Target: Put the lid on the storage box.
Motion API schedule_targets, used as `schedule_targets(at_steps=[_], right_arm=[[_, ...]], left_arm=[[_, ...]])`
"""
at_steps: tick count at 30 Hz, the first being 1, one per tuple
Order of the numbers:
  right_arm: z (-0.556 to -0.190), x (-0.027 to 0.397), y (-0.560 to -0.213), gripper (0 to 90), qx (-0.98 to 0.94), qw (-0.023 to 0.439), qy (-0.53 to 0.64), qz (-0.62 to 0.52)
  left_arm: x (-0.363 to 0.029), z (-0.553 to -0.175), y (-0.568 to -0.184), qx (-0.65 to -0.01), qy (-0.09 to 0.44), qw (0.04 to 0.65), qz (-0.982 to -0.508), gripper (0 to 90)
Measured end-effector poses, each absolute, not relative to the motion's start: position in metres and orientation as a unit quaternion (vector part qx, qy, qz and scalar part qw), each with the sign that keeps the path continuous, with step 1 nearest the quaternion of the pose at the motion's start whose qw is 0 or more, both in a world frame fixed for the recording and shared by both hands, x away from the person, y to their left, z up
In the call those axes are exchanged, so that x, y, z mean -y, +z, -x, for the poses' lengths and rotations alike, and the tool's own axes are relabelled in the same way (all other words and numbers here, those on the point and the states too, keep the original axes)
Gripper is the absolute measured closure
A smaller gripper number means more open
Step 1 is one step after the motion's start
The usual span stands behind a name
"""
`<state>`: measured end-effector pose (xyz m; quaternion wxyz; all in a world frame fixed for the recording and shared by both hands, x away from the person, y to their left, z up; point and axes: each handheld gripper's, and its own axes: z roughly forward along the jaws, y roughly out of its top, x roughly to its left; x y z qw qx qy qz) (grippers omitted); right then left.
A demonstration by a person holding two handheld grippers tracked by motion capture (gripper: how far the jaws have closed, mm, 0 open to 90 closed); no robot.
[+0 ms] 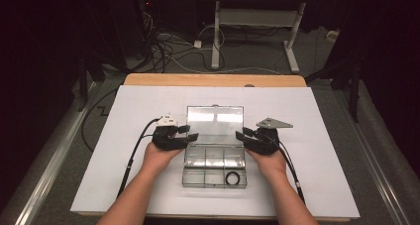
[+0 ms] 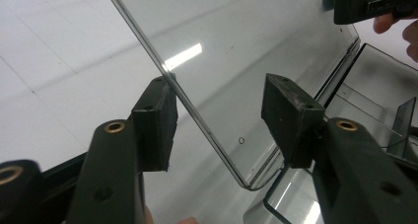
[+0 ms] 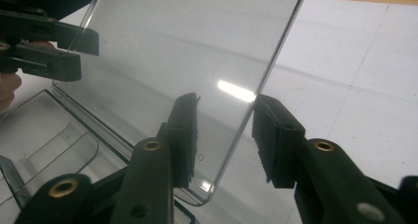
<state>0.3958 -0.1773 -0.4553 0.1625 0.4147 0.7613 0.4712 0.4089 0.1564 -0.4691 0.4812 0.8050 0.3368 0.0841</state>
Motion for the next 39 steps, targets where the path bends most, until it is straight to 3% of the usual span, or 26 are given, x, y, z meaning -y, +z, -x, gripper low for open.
schedule_targets(at_steps=[18, 29, 39], right_arm=[[-0.373, 0.183, -0.438, 89.8, -0.767, 0.186, 0.487, -0.374], [-0.363, 0.175, -0.441, 90.0, -0.775, 0.19, 0.482, -0.361], [-0.357, 0.174, -0.443, 90.0, -0.777, 0.189, 0.483, -0.358]], left_arm=[[-0.16, -0.399, -0.46, -0.329, 0.113, 0.486, -0.801, 59.6], [-0.161, -0.389, -0.455, -0.322, 0.133, 0.496, -0.795, 67.3], [-0.162, -0.378, -0.45, -0.309, 0.144, 0.5, -0.796, 68.0]])
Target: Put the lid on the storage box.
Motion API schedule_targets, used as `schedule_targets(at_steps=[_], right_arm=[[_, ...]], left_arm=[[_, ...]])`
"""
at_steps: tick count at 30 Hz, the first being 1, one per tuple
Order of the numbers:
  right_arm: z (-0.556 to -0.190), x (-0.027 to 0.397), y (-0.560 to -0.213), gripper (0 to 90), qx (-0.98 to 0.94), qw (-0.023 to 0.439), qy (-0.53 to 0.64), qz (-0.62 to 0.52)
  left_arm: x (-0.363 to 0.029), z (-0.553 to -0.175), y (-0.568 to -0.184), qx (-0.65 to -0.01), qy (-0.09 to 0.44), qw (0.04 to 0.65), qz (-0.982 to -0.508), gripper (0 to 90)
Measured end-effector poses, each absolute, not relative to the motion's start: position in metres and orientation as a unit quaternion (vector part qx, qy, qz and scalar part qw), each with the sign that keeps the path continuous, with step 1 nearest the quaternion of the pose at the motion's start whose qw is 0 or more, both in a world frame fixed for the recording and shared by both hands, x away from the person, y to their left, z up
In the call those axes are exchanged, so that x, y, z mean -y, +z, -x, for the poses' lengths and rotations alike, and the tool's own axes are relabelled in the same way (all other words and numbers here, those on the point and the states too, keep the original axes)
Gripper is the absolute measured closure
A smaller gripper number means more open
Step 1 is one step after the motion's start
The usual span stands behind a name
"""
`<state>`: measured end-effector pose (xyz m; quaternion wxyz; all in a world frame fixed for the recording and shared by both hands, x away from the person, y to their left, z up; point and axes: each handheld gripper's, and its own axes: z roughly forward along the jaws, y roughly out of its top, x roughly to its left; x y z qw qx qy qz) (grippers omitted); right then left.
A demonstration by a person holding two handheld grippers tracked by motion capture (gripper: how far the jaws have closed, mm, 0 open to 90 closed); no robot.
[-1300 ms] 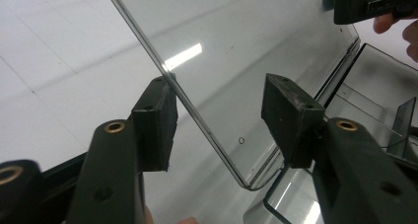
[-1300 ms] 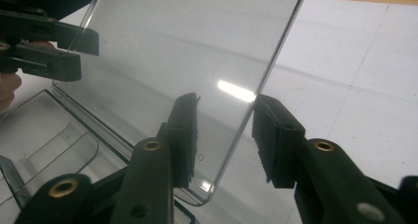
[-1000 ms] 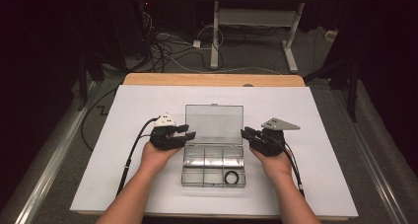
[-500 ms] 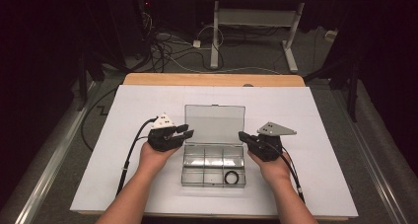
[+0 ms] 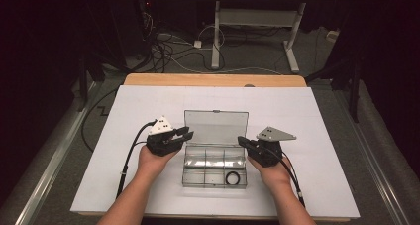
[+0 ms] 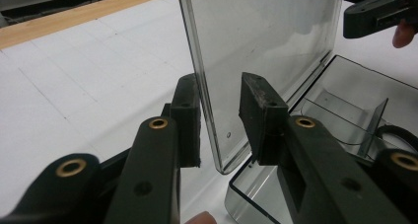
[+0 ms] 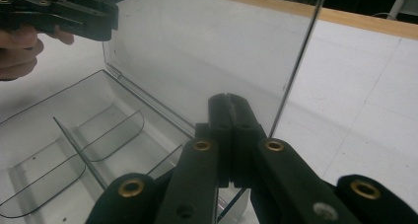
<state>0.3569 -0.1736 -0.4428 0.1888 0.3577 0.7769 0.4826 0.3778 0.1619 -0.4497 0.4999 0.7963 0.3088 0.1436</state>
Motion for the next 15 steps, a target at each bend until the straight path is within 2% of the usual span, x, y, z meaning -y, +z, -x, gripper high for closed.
schedule_targets(at_steps=[15], right_arm=[[-0.348, 0.171, -0.444, 90.0, -0.777, 0.189, 0.486, -0.353]], left_arm=[[-0.163, -0.359, -0.448, -0.29, 0.156, 0.504, -0.799, 67.8]])
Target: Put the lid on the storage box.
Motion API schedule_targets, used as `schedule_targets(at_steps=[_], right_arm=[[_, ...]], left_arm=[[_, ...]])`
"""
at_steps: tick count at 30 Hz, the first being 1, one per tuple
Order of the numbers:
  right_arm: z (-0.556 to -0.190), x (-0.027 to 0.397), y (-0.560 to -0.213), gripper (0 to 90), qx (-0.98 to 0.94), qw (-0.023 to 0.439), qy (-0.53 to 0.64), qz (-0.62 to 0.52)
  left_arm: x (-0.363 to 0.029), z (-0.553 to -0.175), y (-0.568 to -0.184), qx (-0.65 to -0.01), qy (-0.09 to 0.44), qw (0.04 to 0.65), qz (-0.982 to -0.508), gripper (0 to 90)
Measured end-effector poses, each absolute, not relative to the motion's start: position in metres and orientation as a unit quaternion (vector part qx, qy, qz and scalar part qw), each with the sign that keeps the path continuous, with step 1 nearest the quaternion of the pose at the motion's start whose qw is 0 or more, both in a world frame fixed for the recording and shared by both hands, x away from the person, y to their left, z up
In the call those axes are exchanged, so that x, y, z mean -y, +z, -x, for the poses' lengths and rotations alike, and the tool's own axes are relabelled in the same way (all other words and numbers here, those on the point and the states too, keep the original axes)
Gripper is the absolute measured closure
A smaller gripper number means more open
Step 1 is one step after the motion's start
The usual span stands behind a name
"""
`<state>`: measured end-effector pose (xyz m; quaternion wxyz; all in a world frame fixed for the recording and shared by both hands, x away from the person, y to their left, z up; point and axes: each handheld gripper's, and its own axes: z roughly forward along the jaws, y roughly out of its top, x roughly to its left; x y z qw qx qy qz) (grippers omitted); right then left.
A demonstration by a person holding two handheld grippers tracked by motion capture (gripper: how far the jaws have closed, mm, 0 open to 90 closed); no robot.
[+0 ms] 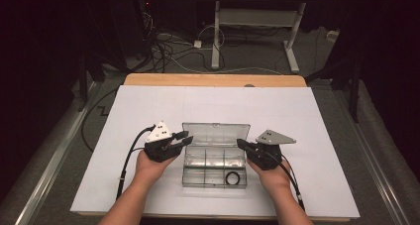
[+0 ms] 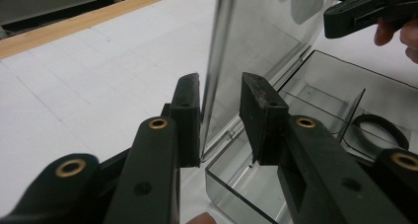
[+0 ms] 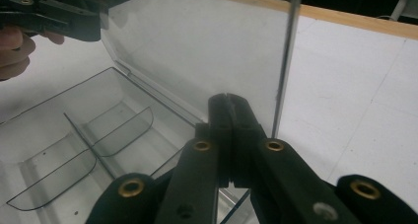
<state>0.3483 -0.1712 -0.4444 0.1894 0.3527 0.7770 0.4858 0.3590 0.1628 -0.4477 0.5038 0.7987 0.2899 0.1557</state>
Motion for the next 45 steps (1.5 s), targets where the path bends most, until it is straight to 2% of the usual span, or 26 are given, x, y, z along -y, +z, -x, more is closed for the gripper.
schedule_targets(at_steps=[11, 20, 24, 28, 30, 45], right_arm=[[-0.341, 0.172, -0.444, 90.0, -0.778, 0.191, 0.487, -0.348], [-0.333, 0.174, -0.445, 90.0, -0.779, 0.189, 0.488, -0.347], [-0.33, 0.175, -0.447, 90.0, -0.778, 0.188, 0.489, -0.347], [-0.327, 0.175, -0.448, 90.0, -0.78, 0.187, 0.489, -0.342], [-0.325, 0.176, -0.449, 90.0, -0.781, 0.186, 0.488, -0.341], [-0.309, 0.178, -0.455, 90.0, -0.786, 0.185, 0.486, -0.335]], left_arm=[[-0.167, -0.349, -0.452, -0.304, 0.146, 0.493, -0.802, 62.2], [-0.185, -0.326, -0.46, -0.326, 0.125, 0.48, -0.805, 60.5], [-0.186, -0.316, -0.462, -0.323, 0.106, 0.49, -0.803, 65.7], [-0.183, -0.312, -0.462, -0.316, 0.09, 0.506, -0.797, 81.7], [-0.179, -0.312, -0.463, -0.313, 0.082, 0.505, -0.801, 86.5], [-0.172, -0.304, -0.461, -0.297, 0.074, 0.524, -0.794, 87.2]])
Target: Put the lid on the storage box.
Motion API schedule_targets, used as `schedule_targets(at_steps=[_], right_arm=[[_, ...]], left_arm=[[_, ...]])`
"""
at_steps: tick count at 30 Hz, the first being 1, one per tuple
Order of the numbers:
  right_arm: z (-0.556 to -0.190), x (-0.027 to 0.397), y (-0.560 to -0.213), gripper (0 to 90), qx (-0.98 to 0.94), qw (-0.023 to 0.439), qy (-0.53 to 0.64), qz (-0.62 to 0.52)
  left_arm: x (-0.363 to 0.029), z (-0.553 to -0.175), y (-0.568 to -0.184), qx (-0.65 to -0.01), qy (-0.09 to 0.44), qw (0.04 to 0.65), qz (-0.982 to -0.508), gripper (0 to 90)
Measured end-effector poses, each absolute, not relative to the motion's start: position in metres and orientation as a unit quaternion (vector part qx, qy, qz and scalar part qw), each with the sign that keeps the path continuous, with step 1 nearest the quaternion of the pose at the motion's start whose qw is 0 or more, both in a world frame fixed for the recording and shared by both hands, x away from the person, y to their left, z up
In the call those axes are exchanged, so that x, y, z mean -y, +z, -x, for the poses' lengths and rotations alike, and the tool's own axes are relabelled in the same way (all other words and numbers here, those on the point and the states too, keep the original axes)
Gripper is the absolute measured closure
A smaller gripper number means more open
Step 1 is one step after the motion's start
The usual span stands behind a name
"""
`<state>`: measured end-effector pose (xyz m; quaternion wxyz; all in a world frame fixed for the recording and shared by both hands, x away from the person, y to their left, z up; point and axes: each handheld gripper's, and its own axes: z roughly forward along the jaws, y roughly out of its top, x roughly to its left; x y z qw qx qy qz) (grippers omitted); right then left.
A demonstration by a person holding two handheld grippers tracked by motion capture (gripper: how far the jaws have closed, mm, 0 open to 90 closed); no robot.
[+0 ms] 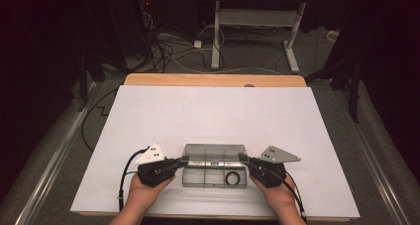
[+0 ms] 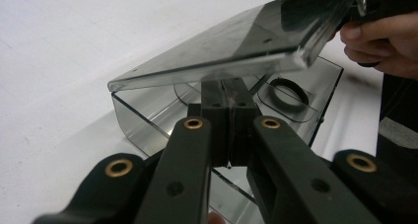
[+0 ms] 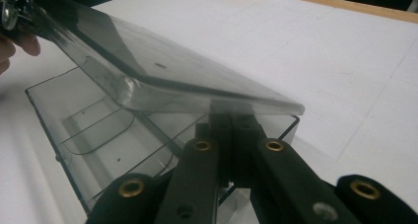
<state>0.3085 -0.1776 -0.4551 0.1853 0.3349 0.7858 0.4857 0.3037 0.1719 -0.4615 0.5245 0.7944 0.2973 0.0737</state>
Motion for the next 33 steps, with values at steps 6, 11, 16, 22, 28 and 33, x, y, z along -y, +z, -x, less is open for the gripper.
schedule_targets(at_steps=[6, 11, 16, 22, 28, 33], right_arm=[[-0.304, 0.18, -0.457, 90.0, -0.788, 0.189, 0.484, -0.331], [-0.302, 0.184, -0.458, 90.0, -0.788, 0.188, 0.483, -0.334], [-0.3, 0.189, -0.46, 90.0, -0.786, 0.19, 0.48, -0.341], [-0.298, 0.2, -0.463, 90.0, -0.785, 0.196, 0.471, -0.351], [-0.297, 0.216, -0.469, 90.0, -0.788, 0.199, 0.452, -0.369], [-0.295, 0.226, -0.474, 89.6, -0.788, 0.2, 0.437, -0.384]], left_arm=[[-0.171, -0.303, -0.463, -0.298, 0.074, 0.521, -0.797, 87.1], [-0.171, -0.302, -0.465, -0.296, 0.073, 0.519, -0.798, 87.1], [-0.17, -0.3, -0.466, -0.289, 0.071, 0.518, -0.802, 87.8], [-0.171, -0.299, -0.467, -0.288, 0.073, 0.515, -0.804, 87.8], [-0.171, -0.297, -0.466, -0.285, 0.069, 0.511, -0.808, 87.8], [-0.172, -0.294, -0.469, -0.284, 0.07, 0.509, -0.809, 87.8]])
